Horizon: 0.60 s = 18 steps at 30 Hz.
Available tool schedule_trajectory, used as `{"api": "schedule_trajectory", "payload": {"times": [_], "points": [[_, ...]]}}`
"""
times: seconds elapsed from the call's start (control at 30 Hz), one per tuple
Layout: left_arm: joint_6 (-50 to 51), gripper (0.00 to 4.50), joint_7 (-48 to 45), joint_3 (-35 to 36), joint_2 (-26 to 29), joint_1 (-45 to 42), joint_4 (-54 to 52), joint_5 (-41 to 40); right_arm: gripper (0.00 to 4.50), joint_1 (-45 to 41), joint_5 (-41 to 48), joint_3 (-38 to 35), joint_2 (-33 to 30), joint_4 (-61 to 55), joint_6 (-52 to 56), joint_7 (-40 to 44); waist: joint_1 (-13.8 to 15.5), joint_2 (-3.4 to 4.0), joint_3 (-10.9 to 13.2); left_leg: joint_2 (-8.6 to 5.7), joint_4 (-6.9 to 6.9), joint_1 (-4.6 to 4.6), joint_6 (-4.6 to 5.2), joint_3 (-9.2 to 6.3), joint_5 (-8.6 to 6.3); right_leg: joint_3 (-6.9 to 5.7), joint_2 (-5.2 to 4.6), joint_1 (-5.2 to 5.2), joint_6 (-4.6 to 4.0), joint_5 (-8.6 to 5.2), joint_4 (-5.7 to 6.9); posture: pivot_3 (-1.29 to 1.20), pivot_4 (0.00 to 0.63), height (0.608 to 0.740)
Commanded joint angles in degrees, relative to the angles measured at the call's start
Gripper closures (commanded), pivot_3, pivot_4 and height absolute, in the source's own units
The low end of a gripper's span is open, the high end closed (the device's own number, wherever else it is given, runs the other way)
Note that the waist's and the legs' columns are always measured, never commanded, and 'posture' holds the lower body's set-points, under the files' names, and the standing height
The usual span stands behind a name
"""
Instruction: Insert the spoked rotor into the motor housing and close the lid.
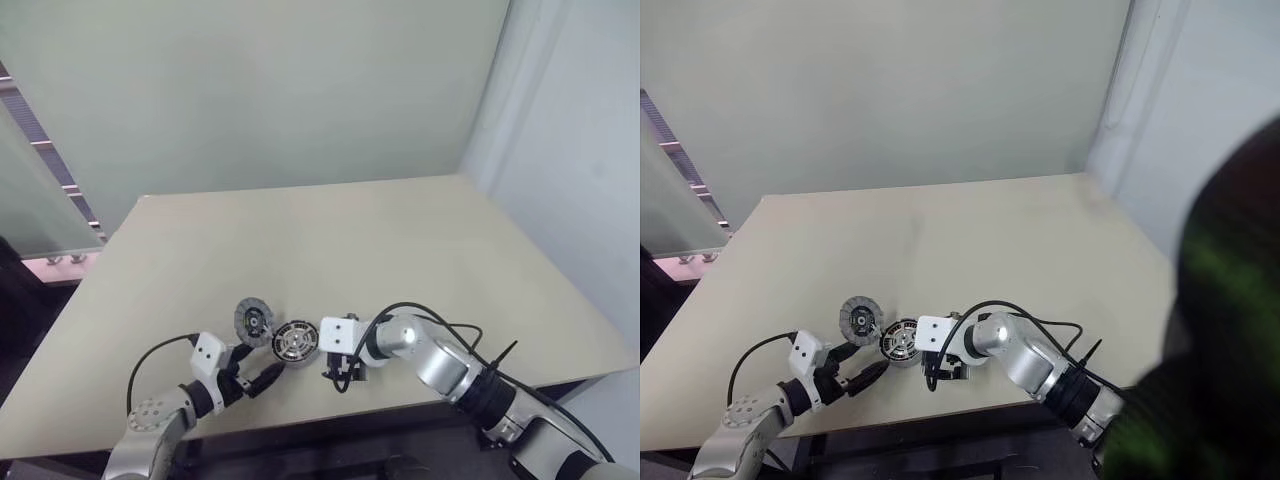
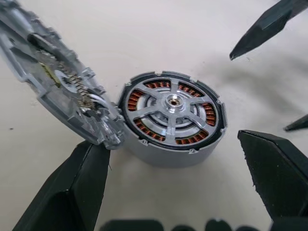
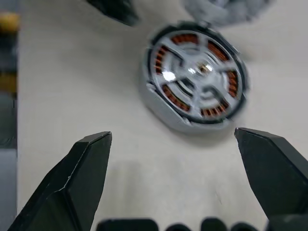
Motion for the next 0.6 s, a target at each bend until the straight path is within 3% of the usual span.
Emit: {"api": "schedule_trajectory", "payload": {"times": [0.03,0.6], "points": [[-1.3,0.0,-0.6,0.2,0.5,-1.0,-0.4,0.2,0.03,-4.3,-4.2,1.6,1.0,-0.7,-4.1,1.2,0.1,0.0,0.0,0.0,0.02,0.0,0.0,0.0,0.0,0.0,0.0,0.01,0.02,0.01,0.01,0.0,0.0,0.74],[6.7,0.0,-7.0,-1.6,7.4,1.1,-3.8,-0.7,0.03,-7.2,-18.0,7.5,4.0,9.0,-14.2,3.4,1.1,0.01,0.0,0.0,0.02,0.01,-0.01,-0.06,0.01,-0.05,-0.01,-0.02,0.02,0.02,0.04,0.0,0.0,0.74]]}}
